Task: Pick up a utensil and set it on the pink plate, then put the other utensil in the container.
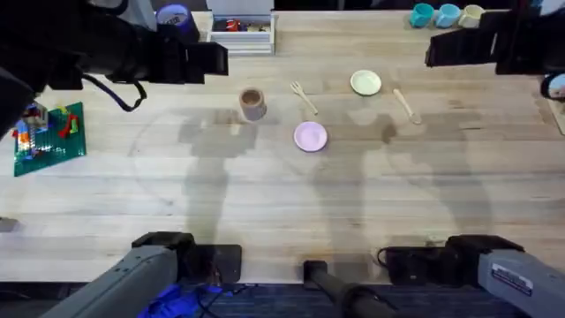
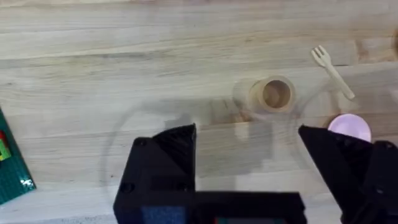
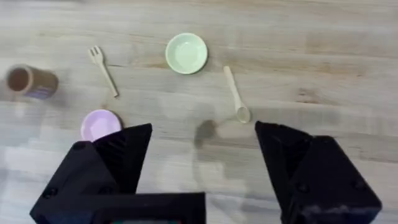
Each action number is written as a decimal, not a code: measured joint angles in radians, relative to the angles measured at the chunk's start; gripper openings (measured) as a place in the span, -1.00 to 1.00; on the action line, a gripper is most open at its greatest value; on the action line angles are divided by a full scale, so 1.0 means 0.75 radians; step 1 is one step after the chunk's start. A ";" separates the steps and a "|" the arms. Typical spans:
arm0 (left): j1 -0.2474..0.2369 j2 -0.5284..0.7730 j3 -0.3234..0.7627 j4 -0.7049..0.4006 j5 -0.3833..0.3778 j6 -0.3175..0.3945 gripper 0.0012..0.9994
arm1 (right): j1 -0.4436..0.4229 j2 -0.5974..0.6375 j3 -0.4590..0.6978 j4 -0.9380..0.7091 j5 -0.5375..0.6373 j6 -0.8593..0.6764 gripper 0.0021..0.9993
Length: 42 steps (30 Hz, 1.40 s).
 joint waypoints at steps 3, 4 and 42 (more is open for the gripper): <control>0.000 0.000 0.000 0.001 0.000 -0.003 0.99 | 0.000 0.000 0.001 -0.002 -0.040 0.001 0.99; 0.000 0.000 0.000 0.001 0.000 -0.003 0.99 | 0.000 0.000 0.001 -0.004 -0.058 0.002 0.99; 0.000 0.000 0.000 0.012 0.001 -0.003 0.99 | 0.476 0.628 0.347 0.293 0.027 0.090 0.99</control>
